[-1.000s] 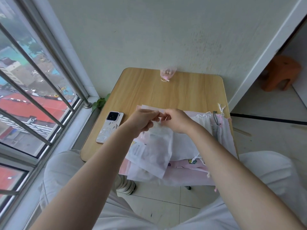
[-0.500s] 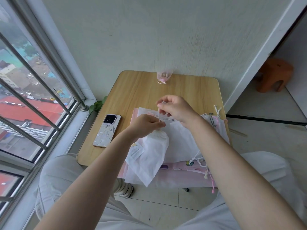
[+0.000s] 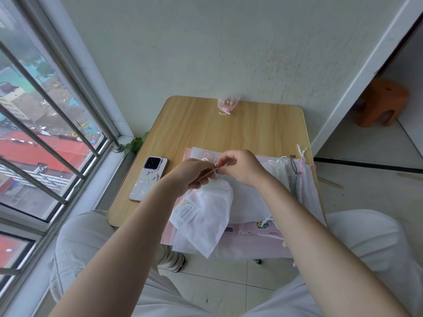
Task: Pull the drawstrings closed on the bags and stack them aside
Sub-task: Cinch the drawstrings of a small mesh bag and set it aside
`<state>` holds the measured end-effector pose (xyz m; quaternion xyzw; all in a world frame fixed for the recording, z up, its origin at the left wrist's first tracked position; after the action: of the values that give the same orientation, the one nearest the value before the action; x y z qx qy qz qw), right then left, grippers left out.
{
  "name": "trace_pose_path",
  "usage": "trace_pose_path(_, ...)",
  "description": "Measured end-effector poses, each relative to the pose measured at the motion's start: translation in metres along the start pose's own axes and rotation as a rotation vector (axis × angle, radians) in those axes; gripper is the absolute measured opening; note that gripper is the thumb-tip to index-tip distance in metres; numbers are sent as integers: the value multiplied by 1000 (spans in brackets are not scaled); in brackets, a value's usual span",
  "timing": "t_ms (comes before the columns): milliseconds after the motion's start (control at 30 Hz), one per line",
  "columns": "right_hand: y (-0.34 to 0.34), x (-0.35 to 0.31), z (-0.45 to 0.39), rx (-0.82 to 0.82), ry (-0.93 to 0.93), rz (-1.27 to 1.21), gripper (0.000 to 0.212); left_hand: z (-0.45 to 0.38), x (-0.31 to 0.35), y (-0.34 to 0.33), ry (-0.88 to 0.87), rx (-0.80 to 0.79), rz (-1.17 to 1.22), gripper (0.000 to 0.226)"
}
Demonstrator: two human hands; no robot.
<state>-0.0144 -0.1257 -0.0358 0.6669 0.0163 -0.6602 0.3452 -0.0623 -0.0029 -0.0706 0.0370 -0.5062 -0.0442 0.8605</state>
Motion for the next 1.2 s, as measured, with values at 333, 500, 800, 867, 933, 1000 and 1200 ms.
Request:
trace_pose_path(333,-3,4,8,-179,-70,-59,10,6,5,10,-161,137,-63,19)
trace_pose_path(500,-6,-4,7,-129,-33,-96,19,15,23,2,-261,177,-184,19)
trace_pose_path(800,-5,-7,5,-95,-21,34,22,17,24,10,-281,282,-170,15)
trace_pose_path(867,-1,-8,5,-45,-15,53,22,18,24,11,-266,298,-125,13)
trace_pose_path(933,1,-8,6,-16,-7,75,22,20,23,12,-249,303,-82,9)
trace_pose_path(1000,0,-9,7,9,9,107,21,21,24,11,-244,290,-77,3)
trace_pose_path(1200,3,-16,9,67,62,171,15,26,30,7,-242,249,-200,11)
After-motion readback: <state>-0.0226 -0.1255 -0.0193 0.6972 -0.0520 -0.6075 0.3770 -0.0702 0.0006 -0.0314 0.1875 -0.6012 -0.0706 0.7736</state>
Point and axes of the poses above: each hand's wrist, its own z-axis away from the middle knuckle, its own y-axis out of the back of the hand, x = y × z, the point moved 9 cm from there along -z, towards the middle knuckle, and after that the axes turned 1 degree about -z, right-handed, at the moved point
